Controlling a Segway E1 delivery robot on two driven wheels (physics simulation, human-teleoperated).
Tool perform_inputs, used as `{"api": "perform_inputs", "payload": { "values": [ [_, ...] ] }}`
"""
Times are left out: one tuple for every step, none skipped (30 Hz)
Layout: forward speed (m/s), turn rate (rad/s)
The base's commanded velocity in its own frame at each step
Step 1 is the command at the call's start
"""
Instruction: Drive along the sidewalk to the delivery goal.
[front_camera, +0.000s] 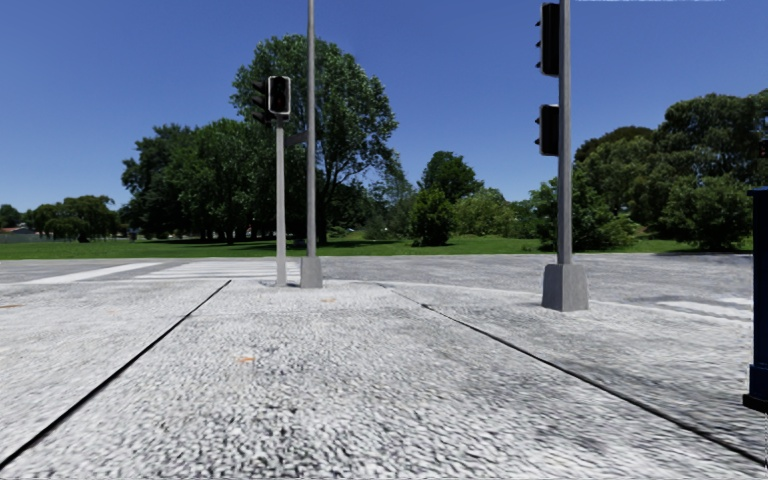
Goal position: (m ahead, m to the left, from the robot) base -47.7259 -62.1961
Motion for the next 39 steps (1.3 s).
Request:
{"api": "perform_inputs", "payload": {
  "values": [
    [1.6,-0.29],
    [1.6,-0.29],
    [1.6,-0.33],
    [1.6,-0.39],
    [1.6,-0.39],
    [1.6,-0.42],
    [1.6,-0.42],
    [1.58,-0.43],
    [1.58,-0.43],
    [1.58,-0.43],
    [1.58,-0.43],
    [1.58,-0.43],
    [1.58,-0.44],
    [1.58,-0.45],
    [1.58,-0.45],
    [1.58,-0.45],
    [1.58,-0.45],
    [1.58,-0.45],
    [1.58,-0.45],
    [1.58,-0.45],
    [1.58,-0.45],
    [1.58,-0.46],
    [1.58,-0.46],
    [1.58,-0.54],
    [1.58,-0.57],
    [1.58,-0.57],
    [1.58,-0.58],
    [1.58,-0.59],
    [1.58,-0.59],
    [1.58,-0.59],
    [1.58,-0.59],
    [1.58,-0.59],
    [1.58,-0.59],
    [1.58,-0.59],
    [1.58,-0.6],
    [1.58,-0.6],
    [1.58,-0.61],
    [1.57,-0.61],
    [1.57,-0.61]
  ]
}}
